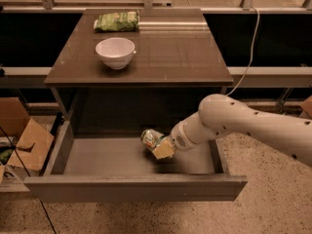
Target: Place 7up can into top drawer
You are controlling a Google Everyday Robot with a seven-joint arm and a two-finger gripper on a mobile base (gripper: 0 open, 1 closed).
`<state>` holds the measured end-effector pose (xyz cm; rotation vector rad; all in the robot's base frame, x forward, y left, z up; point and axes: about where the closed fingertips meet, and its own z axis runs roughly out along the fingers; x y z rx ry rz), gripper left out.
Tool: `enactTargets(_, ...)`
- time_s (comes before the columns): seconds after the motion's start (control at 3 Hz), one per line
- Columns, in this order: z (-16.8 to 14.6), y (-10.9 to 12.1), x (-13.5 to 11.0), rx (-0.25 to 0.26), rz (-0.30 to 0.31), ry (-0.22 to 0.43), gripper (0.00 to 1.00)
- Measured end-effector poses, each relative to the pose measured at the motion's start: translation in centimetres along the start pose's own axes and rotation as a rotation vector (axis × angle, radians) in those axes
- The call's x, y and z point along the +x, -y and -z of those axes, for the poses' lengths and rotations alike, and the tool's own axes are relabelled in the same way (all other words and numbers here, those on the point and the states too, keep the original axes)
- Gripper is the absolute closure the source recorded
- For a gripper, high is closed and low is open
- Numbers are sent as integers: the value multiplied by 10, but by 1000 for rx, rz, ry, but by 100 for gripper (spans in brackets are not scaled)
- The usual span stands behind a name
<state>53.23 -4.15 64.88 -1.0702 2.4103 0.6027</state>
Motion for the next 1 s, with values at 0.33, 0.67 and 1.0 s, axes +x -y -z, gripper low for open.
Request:
enactTargets(0.33, -1, -1, -1, -2, -15, -1, 30)
enactTargets(0.67, -2, -2, -1, -3, -14, -2, 8)
enactTargets(1.0, -3, -2, -1, -4, -14, -3, 0)
